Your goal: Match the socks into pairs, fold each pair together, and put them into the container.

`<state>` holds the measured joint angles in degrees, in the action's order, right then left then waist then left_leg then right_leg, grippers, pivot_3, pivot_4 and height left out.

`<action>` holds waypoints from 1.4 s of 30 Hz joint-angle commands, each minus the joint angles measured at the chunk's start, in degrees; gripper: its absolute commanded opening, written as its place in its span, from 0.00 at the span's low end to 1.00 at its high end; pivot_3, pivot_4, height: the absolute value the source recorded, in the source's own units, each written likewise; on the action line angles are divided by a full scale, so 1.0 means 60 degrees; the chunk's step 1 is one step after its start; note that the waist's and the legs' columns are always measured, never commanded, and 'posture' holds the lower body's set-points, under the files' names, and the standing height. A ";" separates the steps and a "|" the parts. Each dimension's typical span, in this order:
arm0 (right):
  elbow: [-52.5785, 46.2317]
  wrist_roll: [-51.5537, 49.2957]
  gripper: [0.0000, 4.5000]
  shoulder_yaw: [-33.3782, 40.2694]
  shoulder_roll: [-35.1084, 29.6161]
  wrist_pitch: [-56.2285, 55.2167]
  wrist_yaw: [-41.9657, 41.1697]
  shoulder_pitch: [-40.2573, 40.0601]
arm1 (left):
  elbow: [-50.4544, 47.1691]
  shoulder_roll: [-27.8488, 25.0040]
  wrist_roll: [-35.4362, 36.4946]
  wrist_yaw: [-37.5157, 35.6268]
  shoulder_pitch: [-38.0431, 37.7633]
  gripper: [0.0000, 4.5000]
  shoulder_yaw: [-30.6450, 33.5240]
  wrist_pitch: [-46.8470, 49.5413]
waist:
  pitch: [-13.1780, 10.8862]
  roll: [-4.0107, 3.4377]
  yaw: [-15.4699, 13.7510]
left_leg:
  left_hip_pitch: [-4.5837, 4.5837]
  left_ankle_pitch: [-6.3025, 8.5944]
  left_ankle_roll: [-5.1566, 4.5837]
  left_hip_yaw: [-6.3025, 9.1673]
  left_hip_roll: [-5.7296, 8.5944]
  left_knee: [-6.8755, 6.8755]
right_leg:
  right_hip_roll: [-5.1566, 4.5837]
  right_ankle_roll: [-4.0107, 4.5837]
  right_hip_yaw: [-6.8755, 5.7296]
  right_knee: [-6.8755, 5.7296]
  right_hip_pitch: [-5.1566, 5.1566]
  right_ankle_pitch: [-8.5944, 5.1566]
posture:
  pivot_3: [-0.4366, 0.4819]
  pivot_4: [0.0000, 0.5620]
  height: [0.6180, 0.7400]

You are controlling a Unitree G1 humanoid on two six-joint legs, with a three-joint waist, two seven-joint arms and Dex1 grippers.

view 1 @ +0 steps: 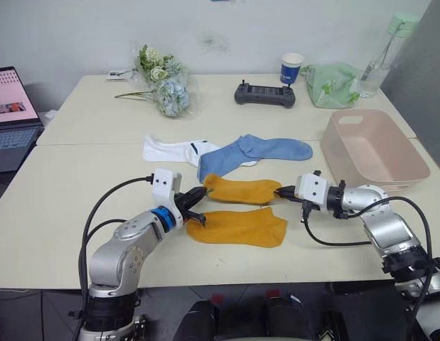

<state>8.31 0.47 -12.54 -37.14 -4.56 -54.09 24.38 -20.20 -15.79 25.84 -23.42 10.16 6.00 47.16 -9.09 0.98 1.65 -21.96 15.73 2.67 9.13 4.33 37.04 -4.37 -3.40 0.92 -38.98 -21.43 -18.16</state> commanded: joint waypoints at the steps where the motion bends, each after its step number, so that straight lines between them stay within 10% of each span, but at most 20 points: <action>1: -0.0102 -0.0038 0.05 0.0145 -0.0007 -0.0354 0.0000 -0.0026 | -0.0359 -0.0188 0.0067 -0.0168 -0.0261 0.14 -0.0221 -0.0151 | 0.0000 0.0000 0.0005 | 0.0001 0.0000 0.0000 0.0000 -0.0001 -0.0001 | 0.0000 0.0000 -0.0001 0.0000 0.0000 0.0000 | 0.48 0.27 1.00; 9: -0.0583 -0.0135 0.63 0.0330 -0.0648 -0.0811 -0.0475 -0.0440 | 0.0212 -0.2616 -0.0556 -0.1823 -0.0535 0.71 0.0146 -0.1743 | 0.0000 -0.0002 0.0007 | 0.0003 0.0000 0.0000 0.0003 -0.0003 -0.0005 | 0.0004 0.0001 0.0002 -0.0001 -0.0001 0.0000 | 0.48 0.27 1.00; 14: -0.0339 0.0220 0.63 -0.0103 -0.0696 -0.1579 -0.0783 -0.0037 | 0.1698 -0.4229 -0.2278 -0.3749 -0.0241 0.77 -0.1139 -0.5305 | -0.0001 -0.0012 0.0005 | 0.0009 0.0000 0.0000 -0.0002 -0.0002 -0.0014 | 0.0004 0.0002 0.0003 0.0007 0.0002 -0.0001 | 0.48 0.27 1.00; 32: 0.1845 0.1627 0.54 -0.1037 0.0058 -0.3973 -0.0529 0.1420 | 0.6693 -0.3922 -0.6044 -0.4582 0.3204 0.78 -0.3996 -1.2959 | -0.0001 -0.0011 0.0043 | 0.0007 0.0000 -0.0001 0.0001 0.0000 -0.0011 | 0.0010 0.0002 -0.0001 -0.0004 -0.0009 -0.0001 | 0.48 0.27 1.00; 39: 0.2084 0.1392 0.01 -0.1039 0.0124 -0.4179 -0.0664 0.1545 | 0.7790 -0.3584 -0.6477 -0.4578 0.3866 0.35 -0.4328 -1.3858 | -0.0001 -0.0011 0.0043 | 0.0007 0.0000 -0.0002 0.0002 0.0003 -0.0008 | 0.0009 0.0001 0.0000 -0.0006 -0.0009 -0.0001 | 0.48 0.27 1.00; 42: 0.2099 0.1297 0.00 -0.0974 0.0084 -0.4173 -0.0727 0.1539 | 0.8064 -0.3504 -0.6458 -0.4551 0.4037 0.13 -0.4298 -1.3977 | -0.0001 -0.0011 0.0052 | 0.0007 0.0000 -0.0002 0.0002 0.0002 -0.0008 | 0.0010 0.0001 0.0000 -0.0008 -0.0012 -0.0001 | 0.48 0.27 1.00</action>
<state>21.56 9.78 -19.32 -36.34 -28.85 -57.93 32.42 28.10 -36.90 -13.20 -50.80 33.18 -20.02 -35.52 -9.10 0.91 1.96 -21.92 15.73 2.66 9.14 4.34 36.99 -4.31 -3.39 0.92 -39.03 -21.50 -18.16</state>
